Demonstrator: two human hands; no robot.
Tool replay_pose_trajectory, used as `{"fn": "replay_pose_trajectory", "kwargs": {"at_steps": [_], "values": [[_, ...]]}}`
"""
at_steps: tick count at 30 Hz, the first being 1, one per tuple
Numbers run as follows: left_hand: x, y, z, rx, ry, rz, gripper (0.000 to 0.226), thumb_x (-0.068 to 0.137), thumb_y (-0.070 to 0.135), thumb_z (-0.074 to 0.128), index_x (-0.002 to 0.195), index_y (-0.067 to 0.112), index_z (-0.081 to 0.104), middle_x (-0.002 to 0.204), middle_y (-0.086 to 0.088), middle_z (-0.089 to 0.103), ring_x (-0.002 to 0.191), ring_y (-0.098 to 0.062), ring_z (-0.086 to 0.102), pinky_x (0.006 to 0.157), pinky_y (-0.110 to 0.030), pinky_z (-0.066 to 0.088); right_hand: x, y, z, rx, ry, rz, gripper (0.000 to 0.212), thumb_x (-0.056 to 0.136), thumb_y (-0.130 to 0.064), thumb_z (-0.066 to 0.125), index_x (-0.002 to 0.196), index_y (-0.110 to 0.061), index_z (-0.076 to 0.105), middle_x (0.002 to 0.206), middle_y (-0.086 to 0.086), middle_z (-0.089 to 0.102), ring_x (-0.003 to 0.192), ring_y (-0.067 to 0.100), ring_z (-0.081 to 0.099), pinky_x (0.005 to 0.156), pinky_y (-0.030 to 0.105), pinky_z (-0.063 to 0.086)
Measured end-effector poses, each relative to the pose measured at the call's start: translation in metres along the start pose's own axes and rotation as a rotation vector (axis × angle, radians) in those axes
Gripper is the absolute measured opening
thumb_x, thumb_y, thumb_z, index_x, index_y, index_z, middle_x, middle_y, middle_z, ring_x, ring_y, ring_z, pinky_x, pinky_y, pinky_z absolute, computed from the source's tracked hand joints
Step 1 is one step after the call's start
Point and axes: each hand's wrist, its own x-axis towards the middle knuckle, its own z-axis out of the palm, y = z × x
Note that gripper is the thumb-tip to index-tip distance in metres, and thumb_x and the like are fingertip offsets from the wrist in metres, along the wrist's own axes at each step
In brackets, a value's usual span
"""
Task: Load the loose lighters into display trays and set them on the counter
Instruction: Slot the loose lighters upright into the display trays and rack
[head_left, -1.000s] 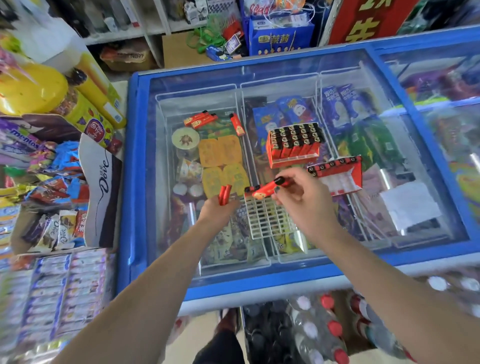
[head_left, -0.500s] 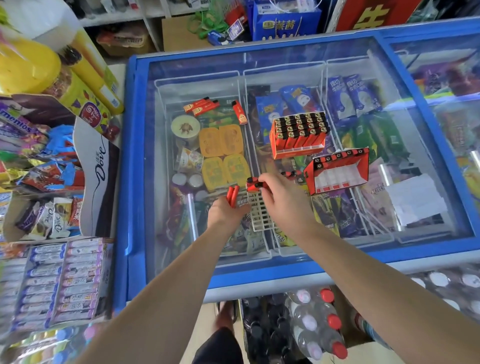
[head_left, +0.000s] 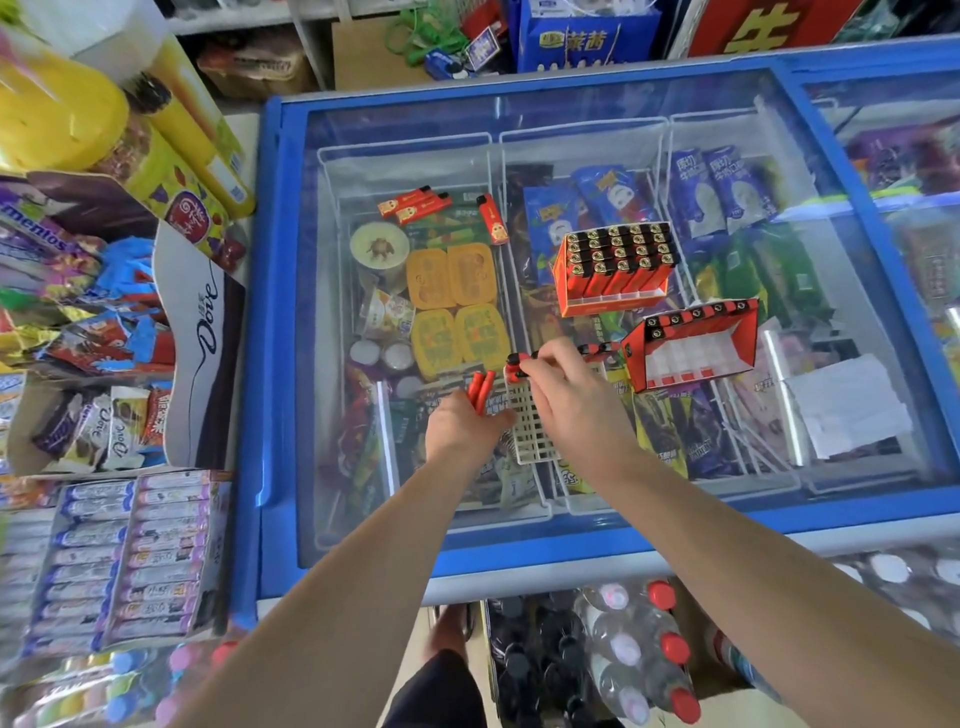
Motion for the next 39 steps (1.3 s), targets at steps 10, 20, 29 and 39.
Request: {"fn": "replay_pose_trajectory", "kwargs": {"at_steps": [10, 20, 29, 39], "values": [[-0.003, 0.001, -0.002, 0.008, -0.008, 0.003, 0.052, 0.085, 0.050, 0.075, 0.125, 0.021, 0.058, 0.077, 0.009, 0.060, 0.045, -0.003, 0.054, 0.030, -0.014, 0.031, 0.000, 0.001, 0.003, -0.116, 0.072, -0.065, 0.023, 0.076, 0.014, 0.072, 0.092, -0.002, 0.071, 0.084, 0.008, 0.064, 0.053, 0.020, 0.054, 0.042, 0.028, 0.044], [-0.019, -0.006, -0.007, -0.089, 0.077, 0.164, 0.030, 0.091, 0.041, 0.068, 0.079, 0.029, 0.043, 0.068, 0.008, 0.056, 0.038, 0.006, 0.049, 0.033, -0.011, 0.029, -0.007, -0.006, -0.003, 0.002, 0.127, 0.006, 0.015, 0.094, -0.001, 0.060, 0.108, -0.002, 0.067, 0.098, 0.009, 0.065, 0.059, 0.018, 0.055, 0.046, 0.025, 0.043], [-0.044, 0.005, -0.018, -0.208, 0.037, 0.476, 0.013, 0.084, 0.028, 0.070, 0.094, 0.028, 0.062, 0.068, 0.010, 0.063, 0.056, 0.002, 0.058, 0.048, -0.011, 0.038, -0.012, -0.020, -0.021, 0.799, -0.066, 0.447, 0.030, 0.090, -0.016, 0.062, 0.112, -0.034, 0.069, 0.103, -0.017, 0.068, 0.092, 0.005, 0.065, 0.078, 0.026, 0.057], [-0.057, 0.022, -0.017, -0.209, -0.009, 0.487, 0.036, 0.076, 0.040, 0.080, 0.103, 0.025, 0.062, 0.084, 0.006, 0.070, 0.071, -0.005, 0.066, 0.061, -0.024, 0.054, -0.020, -0.002, -0.037, 0.974, 0.052, 0.602, 0.012, 0.092, -0.007, 0.067, 0.097, -0.018, 0.067, 0.079, -0.004, 0.065, 0.062, 0.019, 0.068, 0.054, 0.027, 0.054]]}}
